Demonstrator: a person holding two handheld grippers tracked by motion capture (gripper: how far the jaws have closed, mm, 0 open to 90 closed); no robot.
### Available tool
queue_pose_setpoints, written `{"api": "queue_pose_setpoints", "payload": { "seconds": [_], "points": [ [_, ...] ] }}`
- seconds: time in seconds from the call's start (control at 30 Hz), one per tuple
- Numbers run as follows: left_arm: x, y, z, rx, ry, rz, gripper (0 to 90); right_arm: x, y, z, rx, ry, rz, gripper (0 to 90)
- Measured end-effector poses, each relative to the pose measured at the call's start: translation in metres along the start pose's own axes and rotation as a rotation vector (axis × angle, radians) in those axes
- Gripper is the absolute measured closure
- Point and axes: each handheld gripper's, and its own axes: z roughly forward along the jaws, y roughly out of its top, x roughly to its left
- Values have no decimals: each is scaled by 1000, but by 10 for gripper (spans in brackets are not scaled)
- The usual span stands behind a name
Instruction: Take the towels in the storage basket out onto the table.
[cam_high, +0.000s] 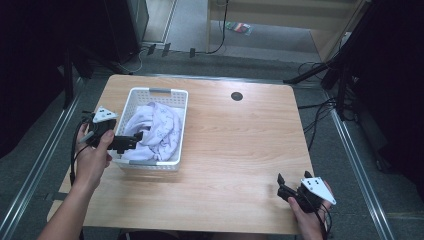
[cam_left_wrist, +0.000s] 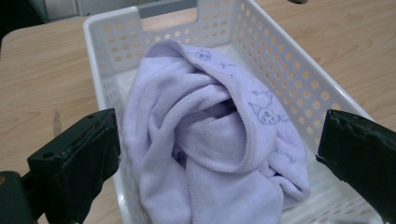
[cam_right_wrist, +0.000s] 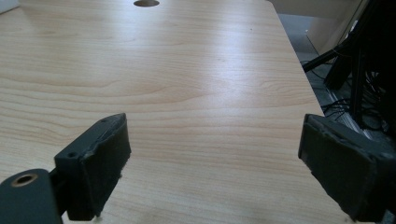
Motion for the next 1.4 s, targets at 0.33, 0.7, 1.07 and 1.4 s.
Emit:
{"api": "queue_pose_setpoints", "payload": {
  "seconds": [0.33,0.7,1.07,1.4],
  "points": [
    [-4,21,35,129,-4,35,0,1,0,0,4,0,-7,58],
    [1,33,75,262,-20,3,0,0,0,0,8,2,-6,55],
    [3,27,113,390,4,-40,0,0,0,1,16,-1,-2,56],
    [-2,23,126,461,8,-20,0,0,1,1,25,-3,2,58]
  ]
}}
